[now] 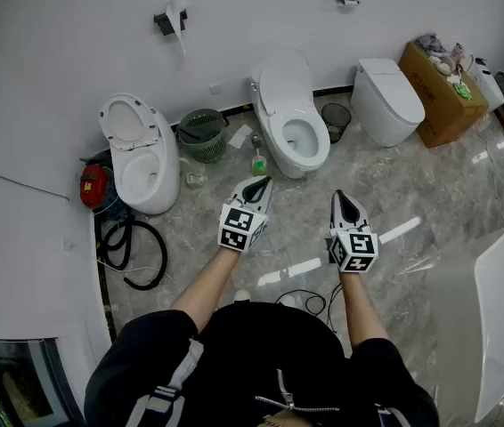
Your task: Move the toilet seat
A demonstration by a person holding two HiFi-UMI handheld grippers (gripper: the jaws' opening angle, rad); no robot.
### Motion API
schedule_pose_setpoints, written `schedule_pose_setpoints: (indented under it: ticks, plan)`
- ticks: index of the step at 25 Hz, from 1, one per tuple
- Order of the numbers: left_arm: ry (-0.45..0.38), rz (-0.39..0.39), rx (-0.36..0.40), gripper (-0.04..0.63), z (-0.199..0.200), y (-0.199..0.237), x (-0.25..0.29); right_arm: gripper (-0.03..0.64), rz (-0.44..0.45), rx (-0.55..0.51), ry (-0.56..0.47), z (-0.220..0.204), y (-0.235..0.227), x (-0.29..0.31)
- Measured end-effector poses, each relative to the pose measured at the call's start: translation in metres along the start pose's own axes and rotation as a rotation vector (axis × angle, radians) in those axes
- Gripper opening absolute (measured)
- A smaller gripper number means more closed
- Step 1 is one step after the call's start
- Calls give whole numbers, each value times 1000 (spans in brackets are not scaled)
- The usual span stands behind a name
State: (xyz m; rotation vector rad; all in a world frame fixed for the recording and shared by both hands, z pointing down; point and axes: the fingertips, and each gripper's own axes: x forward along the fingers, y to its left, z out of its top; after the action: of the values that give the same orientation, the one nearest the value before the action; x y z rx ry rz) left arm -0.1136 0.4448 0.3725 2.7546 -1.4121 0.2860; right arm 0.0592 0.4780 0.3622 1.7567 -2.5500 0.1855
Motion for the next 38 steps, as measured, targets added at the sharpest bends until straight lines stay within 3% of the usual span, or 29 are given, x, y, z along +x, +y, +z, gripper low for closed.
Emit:
schedule_pose_setpoints:
  ticks: [15, 21, 31, 38]
  plan:
    - [-3, 39, -34, 6, -2, -35, 1, 3, 71, 8, 19, -11, -14, -26]
    - [2, 22, -32, 6, 0, -41, 19, 3, 57, 25, 21, -14, -33, -24]
    - [5, -10, -49, 6, -7, -19, 88, 3, 38, 44, 41, -22, -70, 23]
    - [2, -29, -36, 6, 1, 23, 167, 3, 28, 39, 54, -14, -108, 103]
